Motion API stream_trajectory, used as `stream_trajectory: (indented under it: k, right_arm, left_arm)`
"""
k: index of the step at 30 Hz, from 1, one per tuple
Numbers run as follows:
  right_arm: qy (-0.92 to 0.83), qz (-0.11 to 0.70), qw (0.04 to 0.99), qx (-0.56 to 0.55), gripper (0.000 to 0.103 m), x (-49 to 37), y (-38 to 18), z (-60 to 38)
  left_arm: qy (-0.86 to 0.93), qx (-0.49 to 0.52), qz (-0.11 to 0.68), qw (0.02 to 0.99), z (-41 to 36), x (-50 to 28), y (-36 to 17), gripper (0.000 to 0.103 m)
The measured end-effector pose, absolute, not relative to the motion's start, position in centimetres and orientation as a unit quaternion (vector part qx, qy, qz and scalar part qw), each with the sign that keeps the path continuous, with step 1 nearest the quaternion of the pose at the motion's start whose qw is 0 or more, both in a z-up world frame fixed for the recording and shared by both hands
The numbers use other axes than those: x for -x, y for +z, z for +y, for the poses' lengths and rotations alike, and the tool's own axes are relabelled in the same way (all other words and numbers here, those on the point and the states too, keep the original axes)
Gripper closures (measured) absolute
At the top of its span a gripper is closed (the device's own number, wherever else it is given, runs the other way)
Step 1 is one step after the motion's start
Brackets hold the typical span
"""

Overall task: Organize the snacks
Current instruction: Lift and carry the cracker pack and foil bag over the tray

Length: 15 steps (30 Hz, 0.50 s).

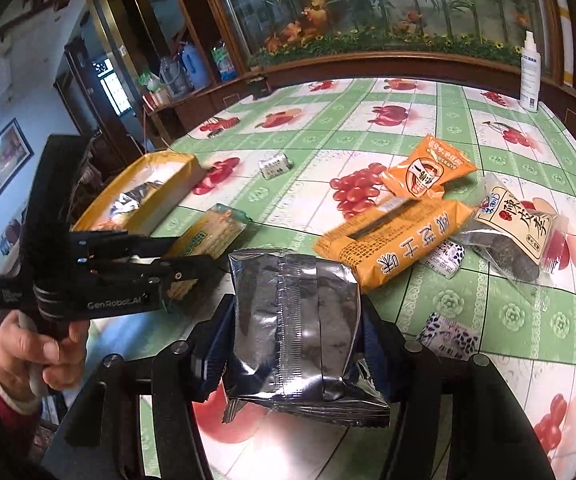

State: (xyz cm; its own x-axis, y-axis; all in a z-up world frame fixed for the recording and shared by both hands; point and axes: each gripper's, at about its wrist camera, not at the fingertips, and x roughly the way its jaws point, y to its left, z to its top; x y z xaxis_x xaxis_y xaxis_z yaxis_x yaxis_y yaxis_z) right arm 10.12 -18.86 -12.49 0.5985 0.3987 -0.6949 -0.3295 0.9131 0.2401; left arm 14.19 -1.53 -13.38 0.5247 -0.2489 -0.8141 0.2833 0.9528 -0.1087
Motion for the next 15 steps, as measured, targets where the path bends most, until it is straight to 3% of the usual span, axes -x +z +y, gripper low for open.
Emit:
stream_trajectory:
  k: [15]
  right_arm:
    - [0.276,0.351,0.89,-0.094,0.044,-6.6,-8.9,-14.9]
  left_arm:
    - [-0.059,0.033,0.388,0.919,5.1,-7.3,-7.8,0.058]
